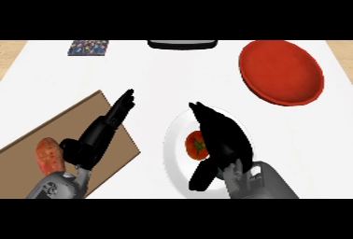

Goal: Pick the tomato from the plate and place it in the bowl

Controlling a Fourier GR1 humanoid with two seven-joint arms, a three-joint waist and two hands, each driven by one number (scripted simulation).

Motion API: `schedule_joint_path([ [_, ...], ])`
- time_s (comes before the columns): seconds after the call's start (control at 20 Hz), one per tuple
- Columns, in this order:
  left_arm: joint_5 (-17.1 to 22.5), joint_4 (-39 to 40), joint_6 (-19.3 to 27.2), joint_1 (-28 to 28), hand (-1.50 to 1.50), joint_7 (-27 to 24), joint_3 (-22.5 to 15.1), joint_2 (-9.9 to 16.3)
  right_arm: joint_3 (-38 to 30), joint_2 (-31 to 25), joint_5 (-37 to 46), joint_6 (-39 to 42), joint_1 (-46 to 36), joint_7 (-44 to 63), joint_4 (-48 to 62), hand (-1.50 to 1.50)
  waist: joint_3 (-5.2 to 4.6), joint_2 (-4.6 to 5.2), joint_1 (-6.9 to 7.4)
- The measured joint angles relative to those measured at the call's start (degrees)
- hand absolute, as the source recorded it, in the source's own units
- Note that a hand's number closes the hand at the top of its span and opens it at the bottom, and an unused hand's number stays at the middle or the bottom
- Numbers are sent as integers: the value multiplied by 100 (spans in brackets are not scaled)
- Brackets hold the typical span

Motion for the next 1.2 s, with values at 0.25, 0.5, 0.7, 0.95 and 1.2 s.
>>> schedule_joint_path([
  [0.25,-49,170,-133,6,0,-113,112,-63,94,203,53,108,-93,121,147,-150,5,7,-15],
  [0.5,-96,79,-210,79,0,-33,224,-107,291,276,421,100,-9,129,96,-150,9,6,-15],
  [0.7,-171,-36,-256,163,0,12,271,-157,453,302,877,34,87,23,170,-150,11,7,-9],
  [0.95,-234,159,-394,127,0,-68,400,-285,692,353,1554,-133,225,-87,327,-150,11,13,-18],
  [1.2,-388,232,-446,139,0,-91,451,-417,781,370,2067,-292,430,-166,489,-150,12,14,-17],
])
